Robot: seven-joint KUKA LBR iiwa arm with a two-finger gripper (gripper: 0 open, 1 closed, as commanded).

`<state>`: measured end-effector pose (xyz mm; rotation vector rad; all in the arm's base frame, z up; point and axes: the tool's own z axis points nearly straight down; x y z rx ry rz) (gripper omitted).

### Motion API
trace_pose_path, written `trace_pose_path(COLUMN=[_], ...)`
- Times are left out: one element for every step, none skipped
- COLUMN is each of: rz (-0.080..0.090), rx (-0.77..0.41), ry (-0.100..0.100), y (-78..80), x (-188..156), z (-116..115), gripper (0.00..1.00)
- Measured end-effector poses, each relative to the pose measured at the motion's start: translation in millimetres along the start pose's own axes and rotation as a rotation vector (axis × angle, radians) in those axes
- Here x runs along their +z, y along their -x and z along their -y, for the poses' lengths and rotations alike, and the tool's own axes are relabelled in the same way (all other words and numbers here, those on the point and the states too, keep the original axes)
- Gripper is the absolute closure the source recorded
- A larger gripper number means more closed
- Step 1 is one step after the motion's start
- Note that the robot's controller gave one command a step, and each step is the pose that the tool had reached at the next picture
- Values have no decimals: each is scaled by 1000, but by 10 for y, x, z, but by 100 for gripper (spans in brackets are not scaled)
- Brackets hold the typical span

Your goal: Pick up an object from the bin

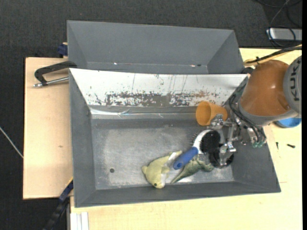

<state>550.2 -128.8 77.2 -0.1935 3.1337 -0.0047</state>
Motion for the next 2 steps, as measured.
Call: trace_pose_path(rz=[-15,11], rx=[0,-501], ry=[3,-2], y=[-22,-58], x=[-38,-1574], z=[5,-75], gripper=[100,100])
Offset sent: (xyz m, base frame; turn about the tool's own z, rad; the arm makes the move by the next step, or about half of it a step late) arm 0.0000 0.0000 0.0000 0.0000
